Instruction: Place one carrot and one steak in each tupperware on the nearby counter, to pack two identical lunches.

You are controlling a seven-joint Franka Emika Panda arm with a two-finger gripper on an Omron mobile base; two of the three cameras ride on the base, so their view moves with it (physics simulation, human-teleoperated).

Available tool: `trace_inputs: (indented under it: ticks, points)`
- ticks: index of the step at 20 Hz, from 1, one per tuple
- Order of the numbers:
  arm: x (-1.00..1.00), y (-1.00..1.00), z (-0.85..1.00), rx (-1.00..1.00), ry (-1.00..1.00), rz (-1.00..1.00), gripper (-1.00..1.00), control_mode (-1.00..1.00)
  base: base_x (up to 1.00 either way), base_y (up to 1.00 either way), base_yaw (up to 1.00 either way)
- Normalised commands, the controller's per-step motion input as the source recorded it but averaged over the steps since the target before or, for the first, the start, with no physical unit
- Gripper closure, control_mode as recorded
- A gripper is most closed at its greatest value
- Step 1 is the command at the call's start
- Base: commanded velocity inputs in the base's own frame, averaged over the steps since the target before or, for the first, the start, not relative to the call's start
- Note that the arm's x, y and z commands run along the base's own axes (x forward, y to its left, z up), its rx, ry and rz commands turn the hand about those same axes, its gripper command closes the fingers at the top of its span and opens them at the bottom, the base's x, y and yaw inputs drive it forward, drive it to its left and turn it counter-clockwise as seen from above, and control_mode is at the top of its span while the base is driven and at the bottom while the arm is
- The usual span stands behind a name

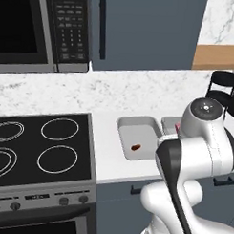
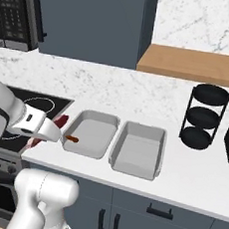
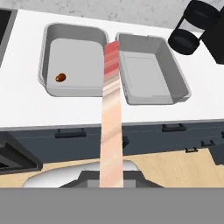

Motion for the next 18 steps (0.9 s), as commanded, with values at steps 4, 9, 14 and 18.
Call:
trace_inputs:
  ticks: [4,9,14,18]
  points:
    - [0.00,0.00,0.00,0.00,0.00,0.00,1.00,1.00,0.41,0.00,0.00]
    - [0.52,0.00,-0.02,0.00,0.00,0.00,1.00,-1.00,0.08,0.00,0.00]
    - [0.92,-0.01,-0.29,0.00,0.00,0.00,1.00,-1.00,0.00,0.00,0.00]
    - [0.99,-0.09,-0.67,0.00,0.00,0.00,1.00,-1.00,0.00,0.00,0.00]
